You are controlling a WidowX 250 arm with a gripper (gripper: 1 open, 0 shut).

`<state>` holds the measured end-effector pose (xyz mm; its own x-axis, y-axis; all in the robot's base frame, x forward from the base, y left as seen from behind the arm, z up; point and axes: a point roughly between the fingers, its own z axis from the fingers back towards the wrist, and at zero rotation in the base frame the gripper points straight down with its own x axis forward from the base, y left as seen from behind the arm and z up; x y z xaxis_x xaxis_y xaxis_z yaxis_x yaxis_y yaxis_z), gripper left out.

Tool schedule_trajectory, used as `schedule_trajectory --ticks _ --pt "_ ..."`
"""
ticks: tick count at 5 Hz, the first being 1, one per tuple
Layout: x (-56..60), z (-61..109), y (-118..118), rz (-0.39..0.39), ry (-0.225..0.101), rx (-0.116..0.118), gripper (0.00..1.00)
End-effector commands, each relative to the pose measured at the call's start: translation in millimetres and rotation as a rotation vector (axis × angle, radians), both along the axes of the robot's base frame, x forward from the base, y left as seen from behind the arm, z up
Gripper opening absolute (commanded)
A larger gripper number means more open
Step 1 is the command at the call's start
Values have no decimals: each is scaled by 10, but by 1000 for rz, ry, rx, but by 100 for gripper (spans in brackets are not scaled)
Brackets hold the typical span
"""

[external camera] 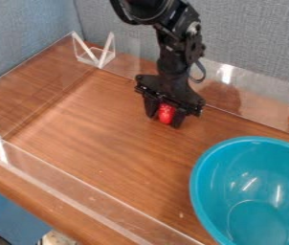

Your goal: Remove the strawberry from inside the blue bowl and put it on the table

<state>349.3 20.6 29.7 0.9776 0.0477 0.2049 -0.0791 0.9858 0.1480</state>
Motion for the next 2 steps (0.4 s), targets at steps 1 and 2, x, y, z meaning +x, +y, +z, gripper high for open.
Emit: schedule_trajectory --ticks 1,2 --pt "-30 137 119 -5 -15 3 0" --pt "-81 307 178 -66 -14 3 0"
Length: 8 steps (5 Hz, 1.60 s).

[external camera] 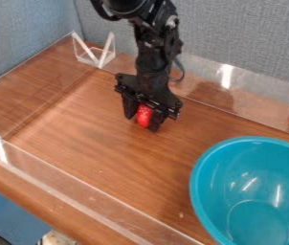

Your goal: Remove the strawberry from inside the blue bowl and put it on the table

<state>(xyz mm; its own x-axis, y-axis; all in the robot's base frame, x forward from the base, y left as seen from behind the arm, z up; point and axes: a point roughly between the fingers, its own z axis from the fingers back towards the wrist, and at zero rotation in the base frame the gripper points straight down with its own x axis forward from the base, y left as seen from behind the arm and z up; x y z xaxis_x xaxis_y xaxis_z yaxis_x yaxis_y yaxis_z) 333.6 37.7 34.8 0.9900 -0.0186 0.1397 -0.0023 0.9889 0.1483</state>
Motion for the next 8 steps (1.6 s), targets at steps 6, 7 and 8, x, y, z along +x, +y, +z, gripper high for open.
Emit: schedule_trajectory --ticks 6,7,8 --pt "197 667 -226 -107 -141 -18 100" --pt "297 725 -114 -123 -164 -19 100" --pt "277 785 -96 -96 -181 -23 100"
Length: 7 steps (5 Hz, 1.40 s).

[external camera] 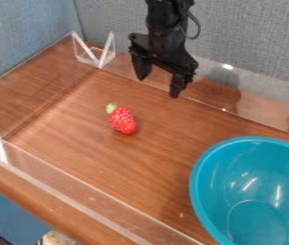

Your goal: Remove the strawberry from inside the blue bowl and put it on the table

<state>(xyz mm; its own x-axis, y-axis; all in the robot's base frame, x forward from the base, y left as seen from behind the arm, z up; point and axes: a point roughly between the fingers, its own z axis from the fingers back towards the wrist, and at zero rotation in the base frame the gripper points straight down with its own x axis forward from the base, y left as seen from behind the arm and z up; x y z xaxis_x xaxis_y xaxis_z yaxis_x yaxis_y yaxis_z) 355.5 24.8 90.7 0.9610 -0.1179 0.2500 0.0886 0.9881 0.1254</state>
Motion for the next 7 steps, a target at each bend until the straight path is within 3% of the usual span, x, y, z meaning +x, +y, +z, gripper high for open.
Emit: schedule_trajectory --ticks 1,3,5,7 --pt "21 228 68 36 -78 1 100" --pt "3 164 138 22 -92 -4 100" --pt "20 318 553 19 -106 -2 100" --pt "-215 8 393 -8 -67 -2 100"
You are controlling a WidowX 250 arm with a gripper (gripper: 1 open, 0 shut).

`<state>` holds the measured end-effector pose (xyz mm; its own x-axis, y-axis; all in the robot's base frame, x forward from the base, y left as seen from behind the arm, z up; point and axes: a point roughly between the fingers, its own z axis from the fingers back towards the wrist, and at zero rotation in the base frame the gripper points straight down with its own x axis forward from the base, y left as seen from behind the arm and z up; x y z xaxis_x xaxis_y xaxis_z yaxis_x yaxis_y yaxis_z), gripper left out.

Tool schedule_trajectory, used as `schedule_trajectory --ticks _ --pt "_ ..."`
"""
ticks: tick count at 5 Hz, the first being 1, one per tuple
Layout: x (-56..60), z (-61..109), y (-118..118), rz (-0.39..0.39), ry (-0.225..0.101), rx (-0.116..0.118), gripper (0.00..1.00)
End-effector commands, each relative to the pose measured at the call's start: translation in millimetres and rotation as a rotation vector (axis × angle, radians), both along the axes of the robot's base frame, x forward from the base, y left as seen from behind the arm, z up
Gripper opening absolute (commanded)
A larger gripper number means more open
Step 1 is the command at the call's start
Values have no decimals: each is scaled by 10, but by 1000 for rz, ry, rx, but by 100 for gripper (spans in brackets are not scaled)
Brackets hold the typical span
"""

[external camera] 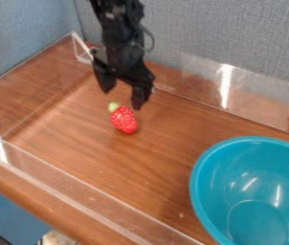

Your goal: Remove the strawberry from inside the blue bowl and put it on the table

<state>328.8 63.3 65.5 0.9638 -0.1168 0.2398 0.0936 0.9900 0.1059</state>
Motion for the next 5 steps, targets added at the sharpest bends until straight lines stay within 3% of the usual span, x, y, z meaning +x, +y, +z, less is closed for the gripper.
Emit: schedule_trajectory --ticks 1,3,4,5 --pt "-43 81 -55 -14 -59 19 100" --pt "-26 -127 -239 63 -48 18 100" --pt "3 -199 -251 39 -44 18 0" --pt "21 -201 -278 -5 -45 18 0"
